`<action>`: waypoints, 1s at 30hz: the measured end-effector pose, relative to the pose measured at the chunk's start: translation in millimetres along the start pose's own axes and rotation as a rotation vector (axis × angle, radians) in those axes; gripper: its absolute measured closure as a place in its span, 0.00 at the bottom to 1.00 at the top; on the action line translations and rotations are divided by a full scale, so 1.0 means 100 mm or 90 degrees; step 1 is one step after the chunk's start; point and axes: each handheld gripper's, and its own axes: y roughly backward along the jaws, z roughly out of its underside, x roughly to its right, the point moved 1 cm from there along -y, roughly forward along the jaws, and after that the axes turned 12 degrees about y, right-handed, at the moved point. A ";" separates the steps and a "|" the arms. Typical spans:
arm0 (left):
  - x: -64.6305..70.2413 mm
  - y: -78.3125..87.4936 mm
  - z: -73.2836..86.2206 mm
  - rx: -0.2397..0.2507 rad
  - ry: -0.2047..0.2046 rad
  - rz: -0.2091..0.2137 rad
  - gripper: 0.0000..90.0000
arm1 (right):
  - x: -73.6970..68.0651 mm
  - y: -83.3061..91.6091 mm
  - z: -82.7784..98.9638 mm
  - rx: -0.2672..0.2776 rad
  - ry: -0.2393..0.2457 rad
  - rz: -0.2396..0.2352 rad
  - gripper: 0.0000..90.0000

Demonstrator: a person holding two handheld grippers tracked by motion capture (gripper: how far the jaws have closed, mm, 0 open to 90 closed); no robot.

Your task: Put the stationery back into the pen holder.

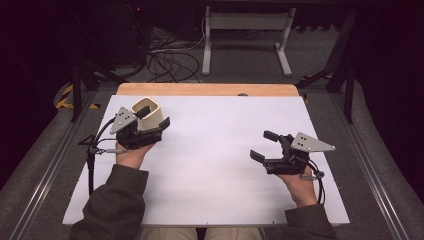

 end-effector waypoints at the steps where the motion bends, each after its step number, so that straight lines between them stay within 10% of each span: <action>1: 0.01 0.02 0.00 0.000 0.001 0.001 0.17 | 0.00 0.00 0.00 0.001 0.001 0.000 0.17; 30: 0.18 0.31 0.20 -0.017 -0.024 0.034 0.12 | 0.03 0.03 0.00 0.003 -0.003 0.013 0.17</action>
